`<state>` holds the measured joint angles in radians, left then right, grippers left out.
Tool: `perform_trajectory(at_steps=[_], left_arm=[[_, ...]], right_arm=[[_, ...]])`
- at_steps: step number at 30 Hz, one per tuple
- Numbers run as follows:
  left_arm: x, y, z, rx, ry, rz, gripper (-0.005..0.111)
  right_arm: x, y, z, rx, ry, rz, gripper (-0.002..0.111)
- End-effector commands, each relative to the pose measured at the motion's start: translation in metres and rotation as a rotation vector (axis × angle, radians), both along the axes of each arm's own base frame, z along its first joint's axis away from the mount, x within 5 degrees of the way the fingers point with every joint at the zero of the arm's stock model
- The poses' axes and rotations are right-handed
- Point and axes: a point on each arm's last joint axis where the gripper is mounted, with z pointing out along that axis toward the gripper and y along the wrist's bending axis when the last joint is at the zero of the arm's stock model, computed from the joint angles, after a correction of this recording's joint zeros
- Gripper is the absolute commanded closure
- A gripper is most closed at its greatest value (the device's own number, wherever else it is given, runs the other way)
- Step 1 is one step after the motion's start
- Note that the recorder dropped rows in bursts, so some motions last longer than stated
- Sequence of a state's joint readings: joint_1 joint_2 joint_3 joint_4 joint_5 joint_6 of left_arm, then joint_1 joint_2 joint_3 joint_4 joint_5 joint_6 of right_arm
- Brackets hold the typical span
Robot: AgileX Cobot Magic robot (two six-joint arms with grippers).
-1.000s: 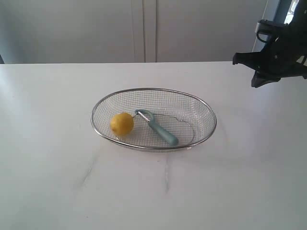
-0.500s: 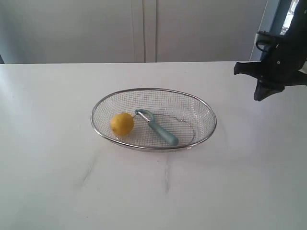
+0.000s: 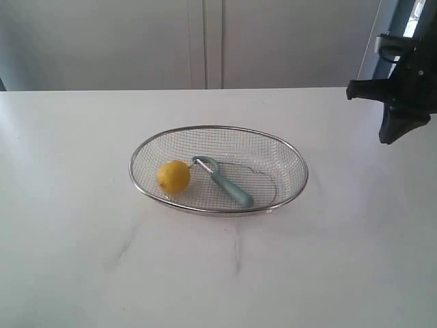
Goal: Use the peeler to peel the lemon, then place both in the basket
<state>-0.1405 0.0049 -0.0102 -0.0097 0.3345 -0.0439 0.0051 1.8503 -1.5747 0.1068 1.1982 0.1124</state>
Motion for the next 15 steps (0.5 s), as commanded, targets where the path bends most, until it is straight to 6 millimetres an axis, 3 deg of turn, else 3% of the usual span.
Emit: perform_trajectory(at_steps=[1,7,15], left_arm=[[-0.001,0.000,-0.004,-0.007,0.014,0.000,0.107],[-0.001,0.000,-0.004,-0.007,0.014,0.000,0.107],[-0.001,0.000,-0.004,-0.007,0.014,0.000,0.107]], right_arm=[[-0.009,-0.003,0.019,-0.016,-0.031,0.013,0.108],[-0.021,-0.003,0.028,-0.024,-0.050,0.047,0.108],[-0.055,-0.003,0.022,-0.024,-0.002,0.057,0.108]])
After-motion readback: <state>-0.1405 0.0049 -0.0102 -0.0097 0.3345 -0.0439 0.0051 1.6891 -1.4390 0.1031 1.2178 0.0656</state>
